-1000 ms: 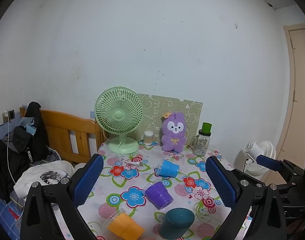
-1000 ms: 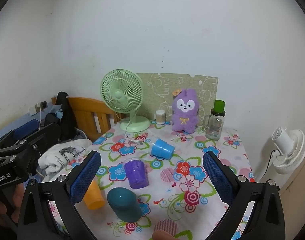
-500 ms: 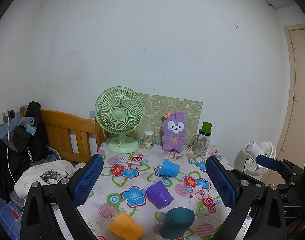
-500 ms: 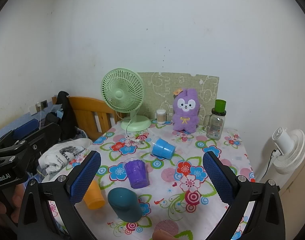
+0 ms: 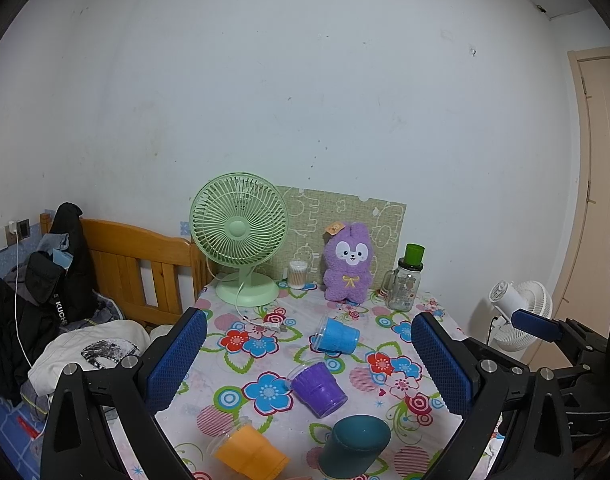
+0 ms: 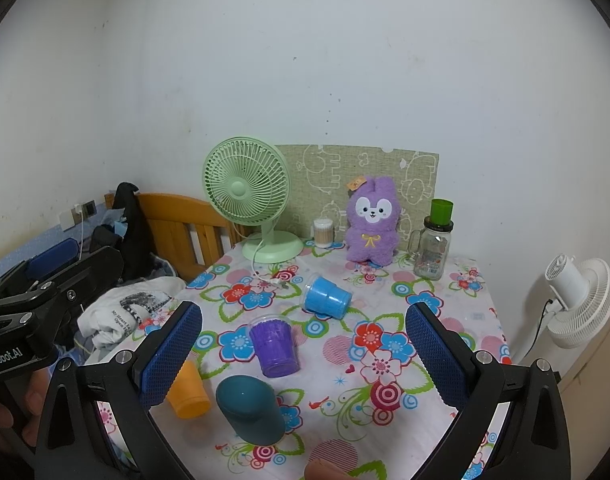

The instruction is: Flip cup upside down

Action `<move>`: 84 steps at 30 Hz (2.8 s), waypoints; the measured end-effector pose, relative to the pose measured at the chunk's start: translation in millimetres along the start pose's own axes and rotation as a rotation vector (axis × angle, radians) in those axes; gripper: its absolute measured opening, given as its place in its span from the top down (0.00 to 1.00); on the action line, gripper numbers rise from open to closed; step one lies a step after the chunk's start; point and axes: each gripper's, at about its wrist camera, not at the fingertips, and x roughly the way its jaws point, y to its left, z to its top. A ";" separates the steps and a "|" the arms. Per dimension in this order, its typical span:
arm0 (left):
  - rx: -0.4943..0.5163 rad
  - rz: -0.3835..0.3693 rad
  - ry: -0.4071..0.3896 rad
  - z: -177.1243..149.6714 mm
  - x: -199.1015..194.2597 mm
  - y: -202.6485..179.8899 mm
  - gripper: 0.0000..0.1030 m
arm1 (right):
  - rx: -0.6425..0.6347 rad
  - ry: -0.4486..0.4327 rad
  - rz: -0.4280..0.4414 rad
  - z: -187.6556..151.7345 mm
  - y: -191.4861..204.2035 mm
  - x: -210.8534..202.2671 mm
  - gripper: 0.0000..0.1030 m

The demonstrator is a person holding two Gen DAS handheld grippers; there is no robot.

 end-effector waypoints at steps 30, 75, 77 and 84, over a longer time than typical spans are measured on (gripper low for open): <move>-0.132 0.046 0.223 -41.8 91.2 57.0 0.00 | -0.012 0.235 -0.003 -16.3 3.2 110.0 0.00; -0.167 0.078 0.411 -72.1 136.0 68.7 0.00 | -0.083 0.523 0.224 -26.4 -0.2 228.1 0.37; -0.156 0.062 0.392 -68.2 124.6 61.5 0.00 | -0.074 0.489 0.199 -19.4 -5.7 206.2 0.37; -0.118 -0.016 0.340 -62.3 84.4 31.1 0.00 | -0.045 0.450 0.140 -21.6 -21.1 144.2 0.37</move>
